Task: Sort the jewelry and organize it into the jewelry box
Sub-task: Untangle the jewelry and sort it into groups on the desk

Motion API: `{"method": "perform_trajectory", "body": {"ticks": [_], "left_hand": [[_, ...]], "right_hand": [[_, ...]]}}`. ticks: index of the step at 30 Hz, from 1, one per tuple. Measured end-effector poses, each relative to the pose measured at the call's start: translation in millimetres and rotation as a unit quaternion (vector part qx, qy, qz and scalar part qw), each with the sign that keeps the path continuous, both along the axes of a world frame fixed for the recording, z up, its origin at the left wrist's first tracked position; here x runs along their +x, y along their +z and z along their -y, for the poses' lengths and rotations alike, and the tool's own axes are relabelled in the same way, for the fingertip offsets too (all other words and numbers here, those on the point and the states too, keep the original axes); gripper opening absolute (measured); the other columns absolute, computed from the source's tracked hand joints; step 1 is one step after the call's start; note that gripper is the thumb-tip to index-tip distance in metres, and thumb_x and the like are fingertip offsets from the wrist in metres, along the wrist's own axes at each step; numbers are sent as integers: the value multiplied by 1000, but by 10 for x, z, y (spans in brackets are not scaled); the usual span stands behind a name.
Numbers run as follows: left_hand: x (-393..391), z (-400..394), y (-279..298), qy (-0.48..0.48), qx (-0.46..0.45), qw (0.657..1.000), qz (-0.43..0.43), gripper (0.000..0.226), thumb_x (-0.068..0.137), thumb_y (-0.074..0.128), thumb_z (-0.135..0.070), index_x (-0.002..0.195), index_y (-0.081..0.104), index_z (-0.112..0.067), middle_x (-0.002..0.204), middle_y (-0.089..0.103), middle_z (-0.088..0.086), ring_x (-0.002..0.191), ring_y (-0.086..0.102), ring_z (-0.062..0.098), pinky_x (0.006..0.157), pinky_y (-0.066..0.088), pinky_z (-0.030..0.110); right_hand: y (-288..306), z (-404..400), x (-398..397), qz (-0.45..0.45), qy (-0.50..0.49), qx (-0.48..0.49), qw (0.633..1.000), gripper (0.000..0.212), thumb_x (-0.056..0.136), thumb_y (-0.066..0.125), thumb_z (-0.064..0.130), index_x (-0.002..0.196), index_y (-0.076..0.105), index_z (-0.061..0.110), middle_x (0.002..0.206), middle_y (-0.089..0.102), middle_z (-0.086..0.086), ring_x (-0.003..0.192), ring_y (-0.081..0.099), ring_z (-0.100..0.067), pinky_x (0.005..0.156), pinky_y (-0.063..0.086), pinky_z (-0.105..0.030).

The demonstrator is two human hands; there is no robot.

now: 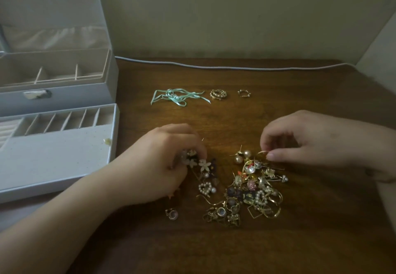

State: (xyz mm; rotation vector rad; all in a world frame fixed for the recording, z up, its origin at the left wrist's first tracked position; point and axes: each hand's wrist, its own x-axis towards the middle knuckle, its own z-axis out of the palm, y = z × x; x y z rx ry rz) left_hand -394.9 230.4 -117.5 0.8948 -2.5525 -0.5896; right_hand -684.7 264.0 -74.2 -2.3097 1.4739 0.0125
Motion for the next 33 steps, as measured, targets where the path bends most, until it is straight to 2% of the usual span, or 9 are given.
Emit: {"method": "perform_trajectory", "body": {"ticks": [6,10,13,15,18,21,25,28,33], "left_hand": [[3,50,-18,64,53,992,-97,29,86,67,-6,96,72,-33,96,67,-14,93,65,8,77,56,29],[13,72,-23,117,69,983,-122,28,87,69,-10,89,71,-38,76,67,-8,71,65,9,62,50,15],[7,62,-24,124,74,983,-116,30,87,70,-9,89,70,-40,76,68,-6,72,66,11,64,52,16],[-6,58,-8,124,80,982,-120,32,87,69,-7,90,71,-39,77,70,-8,73,67,9,66,53,16],[-6,58,22,123,102,978,-138,35,87,67,-1,89,71,-36,79,71,-10,69,67,6,63,51,14],[16,71,37,121,149,967,-169,37,88,65,2,88,73,-34,82,73,-5,74,69,22,67,58,36],[47,85,65,115,229,936,-242,39,87,62,11,86,75,-26,91,74,-3,81,69,12,70,52,26],[53,113,65,125,269,914,-278,36,86,62,10,85,75,-23,96,74,3,81,68,14,70,53,29],[39,126,67,143,284,898,-304,30,85,66,7,82,76,-22,95,74,6,78,65,19,65,55,27]], "right_hand": [[25,-60,161,52,61,-79,994,29,82,56,51,112,57,52,106,56,28,105,54,4,81,49,-24],[29,-152,300,38,122,25,991,38,77,69,53,112,55,56,124,39,37,126,36,6,99,43,-30],[-10,-147,314,-6,134,42,990,47,72,75,54,113,52,56,125,31,39,129,21,13,104,38,-30],[-11,-138,290,-8,123,36,992,41,75,73,52,111,52,57,123,33,39,128,21,14,106,36,-29],[-8,-105,235,-9,118,-1,993,21,79,66,51,98,58,55,117,41,37,122,32,13,102,39,-29],[-4,-71,183,-2,113,-45,993,8,81,60,51,88,61,53,110,50,34,114,44,7,94,44,-28],[70,-66,142,54,78,-64,993,23,77,52,56,94,65,47,98,62,30,98,59,5,79,51,-27],[97,-62,105,103,58,-90,989,21,76,53,53,91,66,46,91,66,27,86,64,1,73,51,-23],[103,-50,52,100,47,-102,989,21,78,51,54,92,65,49,94,64,31,84,64,0,64,54,-23]]}}
